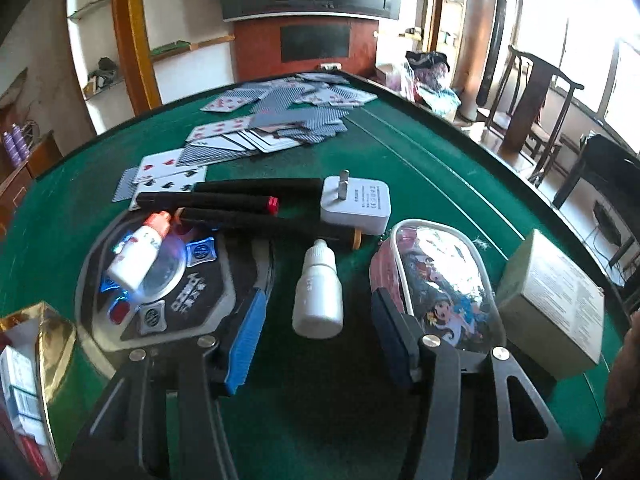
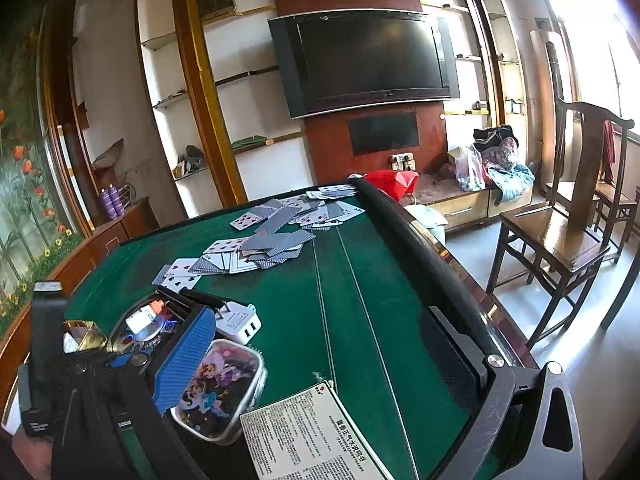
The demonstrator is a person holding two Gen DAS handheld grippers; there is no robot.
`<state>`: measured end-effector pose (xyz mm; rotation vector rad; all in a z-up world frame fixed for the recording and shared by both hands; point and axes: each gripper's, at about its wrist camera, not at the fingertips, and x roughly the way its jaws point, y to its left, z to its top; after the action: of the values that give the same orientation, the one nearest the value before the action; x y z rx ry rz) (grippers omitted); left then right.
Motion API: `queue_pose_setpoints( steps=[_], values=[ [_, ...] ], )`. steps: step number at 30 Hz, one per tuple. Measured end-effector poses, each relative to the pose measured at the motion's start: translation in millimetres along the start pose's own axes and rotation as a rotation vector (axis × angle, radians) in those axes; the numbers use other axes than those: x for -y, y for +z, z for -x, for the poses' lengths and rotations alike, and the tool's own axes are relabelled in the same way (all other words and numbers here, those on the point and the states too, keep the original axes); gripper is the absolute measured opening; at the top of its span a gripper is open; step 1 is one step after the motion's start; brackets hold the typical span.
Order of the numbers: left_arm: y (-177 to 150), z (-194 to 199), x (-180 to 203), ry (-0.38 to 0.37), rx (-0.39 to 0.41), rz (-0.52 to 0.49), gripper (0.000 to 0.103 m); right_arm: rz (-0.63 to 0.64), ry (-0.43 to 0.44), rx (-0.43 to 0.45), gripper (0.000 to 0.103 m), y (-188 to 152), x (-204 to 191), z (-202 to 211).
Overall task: Organize objects
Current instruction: 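Grasp the small white dropper bottle with the left gripper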
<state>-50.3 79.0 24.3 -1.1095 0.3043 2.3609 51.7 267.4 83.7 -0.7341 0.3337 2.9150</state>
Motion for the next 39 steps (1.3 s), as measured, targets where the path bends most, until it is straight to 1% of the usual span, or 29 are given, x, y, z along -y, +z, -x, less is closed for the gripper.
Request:
queue_pose_setpoints(
  steps=[3, 7, 8, 9, 10, 12, 15, 18, 21, 27, 32, 35, 37, 39],
  values=[
    [5.5, -7.7, 2.0, 0.004, -0.011, -0.013, 0.053, 0.018, -0.002, -0.006, 0.103, -1.5, -3.5, -1.8],
    [10.9, -16.5, 9.0, 0.005, -0.025, -0.035, 0.047, 0.046, -0.009, -0.014, 0.103, -3.2, -9.2, -4.9],
    [11.5, -17.9, 10.7, 0.009, -0.026, -0.043, 0.037, 0.054, -0.015, -0.014, 0.103, -3.9, -11.0, -5.6],
    [10.4, -23.1, 14.5, 0.033, -0.044, -0.059, 0.03, 0.061, -0.021, -0.015, 0.103, -4.6, -12.1, -6.6],
    [9.4, -25.5, 14.9, 0.029, -0.045, -0.055, 0.025, 0.071, -0.03, -0.018, 0.103, -5.5, -13.6, -7.9],
    [9.3, -25.4, 12.9, 0.015, -0.04, -0.029, 0.025, 0.1, -0.052, -0.029, 0.103, -7.6, -17.4, -11.6],
    [8.3, -21.8, 11.2, 0.045, -0.038, -0.021, 0.025, 0.127, -0.066, -0.028, 0.103, -8.4, -21.2, -13.5],
    [4.2, -10.1, 5.2, 0.047, -0.029, 0.009, 0.025, 0.141, -0.067, -0.03, 0.103, -9.4, -23.3, -14.5],
    [-0.8, 6.6, -2.8, 0.033, -0.009, 0.049, 0.025, 0.15, -0.071, -0.043, 0.103, -10.2, -24.9, -17.8],
    [-27.7, 51.5, -17.7, 0.041, 0.027, 0.114, 0.025, 0.147, -0.073, -0.052, 0.103, -10.3, -23.8, -19.9],
    [-54.0, 78.4, -32.1, 0.061, 0.027, 0.176, 0.025, 0.137, -0.075, -0.062, 0.103, -10.3, -22.6, -22.2],
    [-63.8, 83.6, -37.9, 0.074, 0.016, 0.201, 0.025, 0.139, -0.082, -0.065, 0.103, -10.8, -22.9, -23.6],
    [-67.4, 80.6, -41.7, 0.083, 0.001, 0.221, 0.025, 0.143, -0.087, -0.068, 0.103, -10.9, -22.5, -25.3],
    [-69.5, 76.9, -42.6, 0.102, -0.006, 0.22, 0.025, 0.148, -0.092, -0.072, 0.103, -11.8, -22.9, -26.5]
  ],
)
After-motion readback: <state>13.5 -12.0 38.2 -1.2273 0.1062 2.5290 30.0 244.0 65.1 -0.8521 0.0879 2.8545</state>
